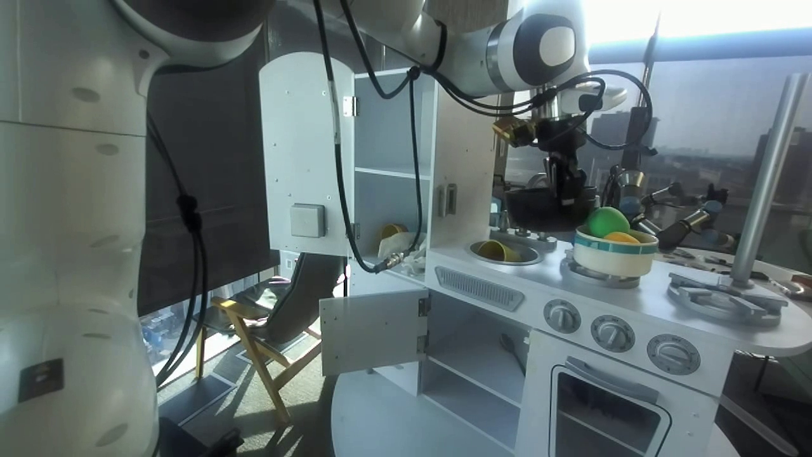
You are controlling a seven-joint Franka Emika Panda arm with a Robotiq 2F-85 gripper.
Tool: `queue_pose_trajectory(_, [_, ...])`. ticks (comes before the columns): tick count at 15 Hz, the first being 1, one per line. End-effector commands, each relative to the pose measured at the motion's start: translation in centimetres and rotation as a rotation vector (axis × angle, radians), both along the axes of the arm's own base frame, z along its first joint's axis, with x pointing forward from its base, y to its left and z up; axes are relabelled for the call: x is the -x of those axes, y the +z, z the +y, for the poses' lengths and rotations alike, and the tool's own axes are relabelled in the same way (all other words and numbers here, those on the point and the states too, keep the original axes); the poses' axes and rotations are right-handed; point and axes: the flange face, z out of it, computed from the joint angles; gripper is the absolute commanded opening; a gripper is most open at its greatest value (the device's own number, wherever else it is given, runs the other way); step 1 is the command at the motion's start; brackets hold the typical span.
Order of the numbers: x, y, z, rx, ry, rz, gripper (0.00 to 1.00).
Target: Open the middle cabinet door, take the black bowl off the shelf and place it in the sink then close the cabinet door
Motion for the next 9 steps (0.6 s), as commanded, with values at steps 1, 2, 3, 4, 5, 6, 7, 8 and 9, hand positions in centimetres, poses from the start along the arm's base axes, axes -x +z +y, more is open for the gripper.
queue_pose_trajectory(1, [0.2,0.3,0.6,-0.009,0.06,0.038,0.05])
queue_pose_trajectory(2, [0.3,-0.1,1.0,-0.012,0.086,0.053,0.04])
queue_pose_trajectory(3, [0.2,-0.4,1.3,-0.013,0.112,0.065,0.04])
queue_pose_trajectory(4, [0.2,-0.6,1.7,-0.011,0.137,0.071,0.04])
queue_pose_trajectory(5, [0.0,-0.9,2.0,-0.006,0.157,0.075,0.04])
queue_pose_trajectory(6, [-0.2,-1.1,2.4,-0.002,0.182,0.077,0.04])
queue_pose_trajectory(7, [-0.3,-1.3,2.7,0.001,0.201,0.083,0.04])
queue_pose_trajectory(8, [0.0,-1.3,2.8,0.0,0.214,0.089,0.04])
queue_pose_trajectory(9, [0.1,-1.4,2.9,0.002,0.226,0.092,0.08])
